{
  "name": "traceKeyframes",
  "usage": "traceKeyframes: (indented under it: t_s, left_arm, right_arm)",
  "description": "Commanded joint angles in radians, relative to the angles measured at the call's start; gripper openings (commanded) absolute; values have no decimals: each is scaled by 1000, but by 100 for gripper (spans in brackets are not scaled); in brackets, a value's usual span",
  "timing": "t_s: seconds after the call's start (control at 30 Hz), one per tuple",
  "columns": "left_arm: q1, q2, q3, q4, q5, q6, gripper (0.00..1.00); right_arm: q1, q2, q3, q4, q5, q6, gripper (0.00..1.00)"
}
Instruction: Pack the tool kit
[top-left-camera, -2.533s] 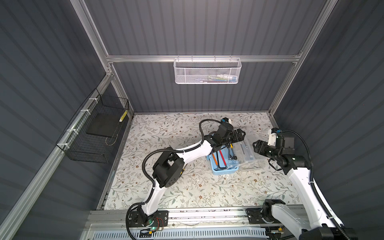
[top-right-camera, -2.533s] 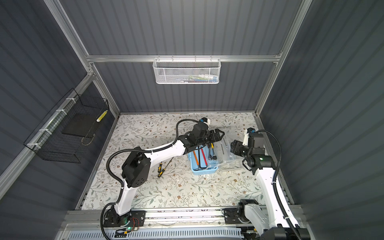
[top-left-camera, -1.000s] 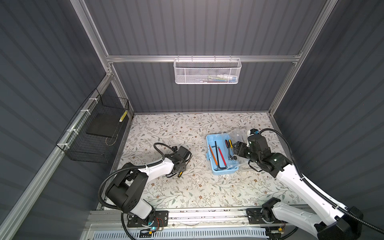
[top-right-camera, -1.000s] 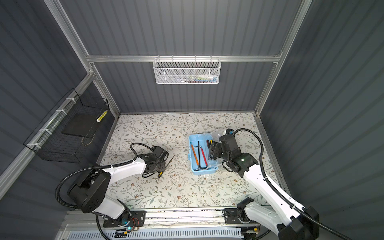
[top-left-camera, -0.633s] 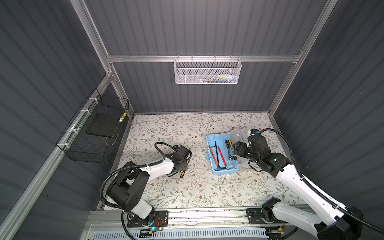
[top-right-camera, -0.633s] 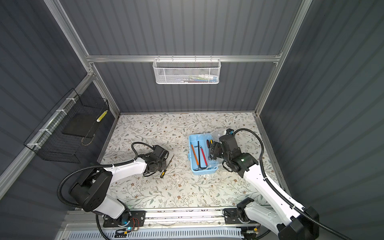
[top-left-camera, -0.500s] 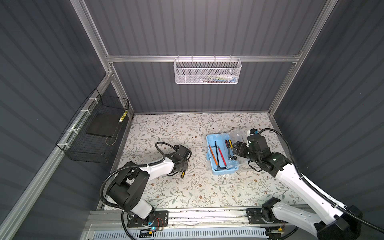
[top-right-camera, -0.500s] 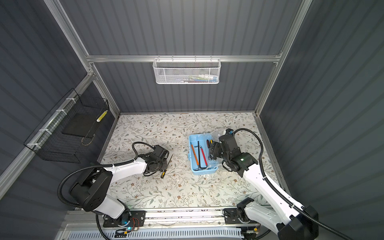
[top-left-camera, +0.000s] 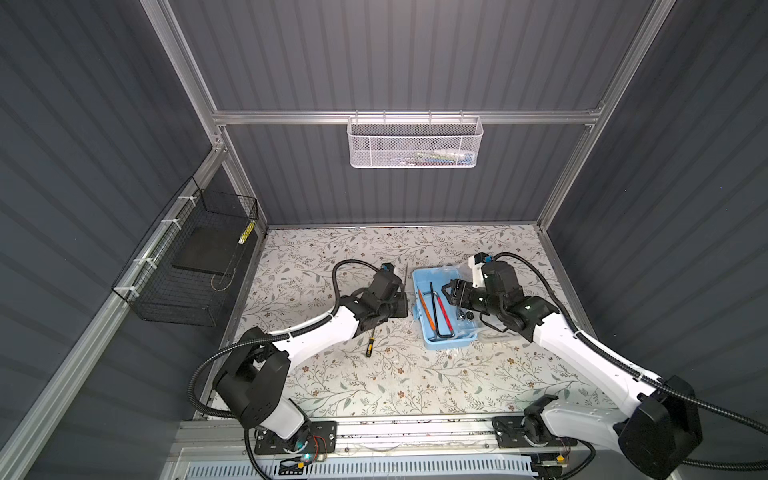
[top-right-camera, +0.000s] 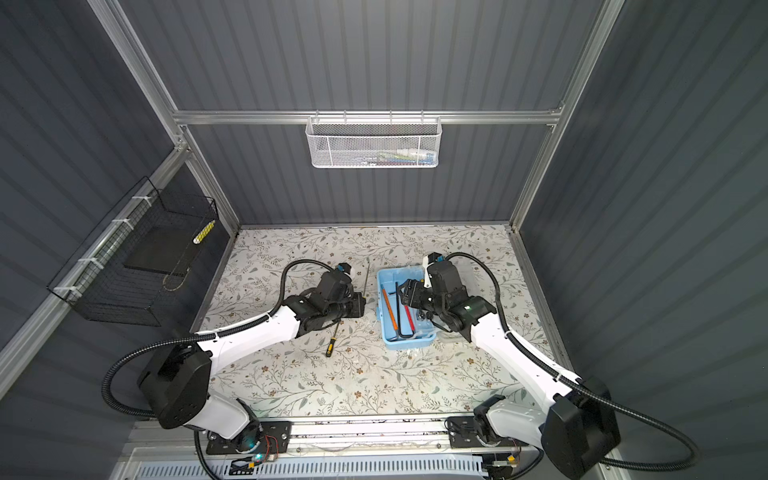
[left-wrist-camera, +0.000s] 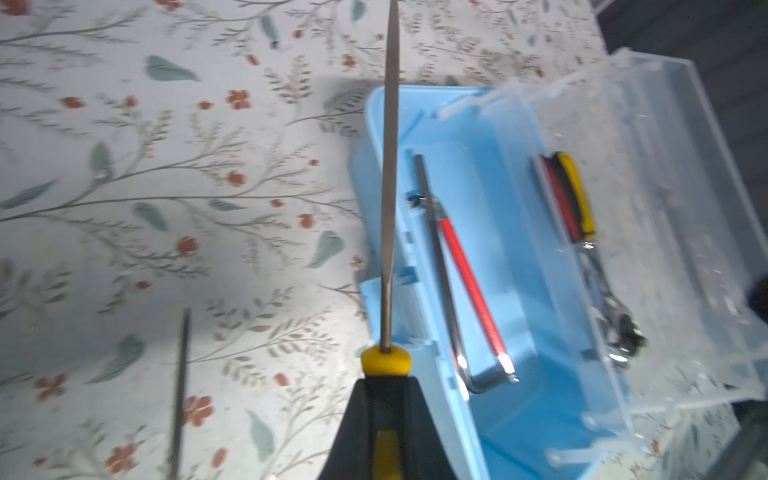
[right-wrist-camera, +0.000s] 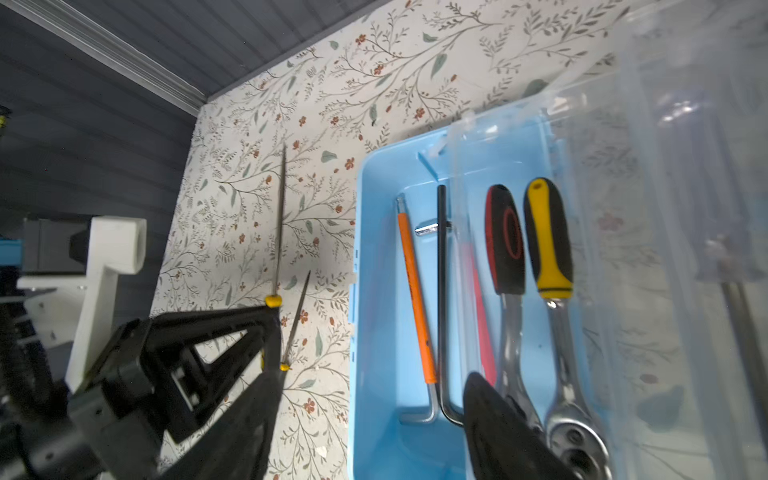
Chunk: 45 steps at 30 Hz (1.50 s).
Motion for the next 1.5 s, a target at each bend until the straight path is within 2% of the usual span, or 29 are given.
traceKeyframes:
  t_s: [0.0,0.13,0.33,0.67,0.8,1.03,1.13,1.23,1.3,1.33,1.43,1.47]
  left_arm:
    - [-42,35,23,81,82,-11,0]
    - [-60,31,-9,172,133,-63,0]
    - [-90,-5,-33,232,130,-88,0]
    - [-100,1,-39,290,177,-87,0]
    - [-103,-5,-45,302,187,-78,0]
    - [-103,-31,-73,330,181,-71,1]
    - [-103,-38,-80,326,175,-64,8]
    - [-103,-43,-89,331,170,-61,10]
    - [-103,-45,-90,331,167,-60,17]
    - [-103,-48,-90,328,165,-61,25]
    - [-102,-69,-78,262,130,-49,59]
    - [-103,-83,-77,230,106,-41,67]
  right_arm:
    - [4,25,4,70,-50,13,70]
    - [5,64,22,79,-64,10,66]
    - [6,107,36,85,-84,14,55]
    - [10,144,49,121,-105,43,51]
    - [12,173,62,147,-132,59,41]
    - [13,182,88,141,-152,75,16]
    - [9,168,88,137,-151,86,8]
    - [9,159,95,125,-165,97,3]
    - [6,157,99,124,-176,101,1]
    - [4,156,101,124,-183,105,1]
    - [-12,137,110,99,-191,93,0]
    - [-19,124,116,78,-186,82,0]
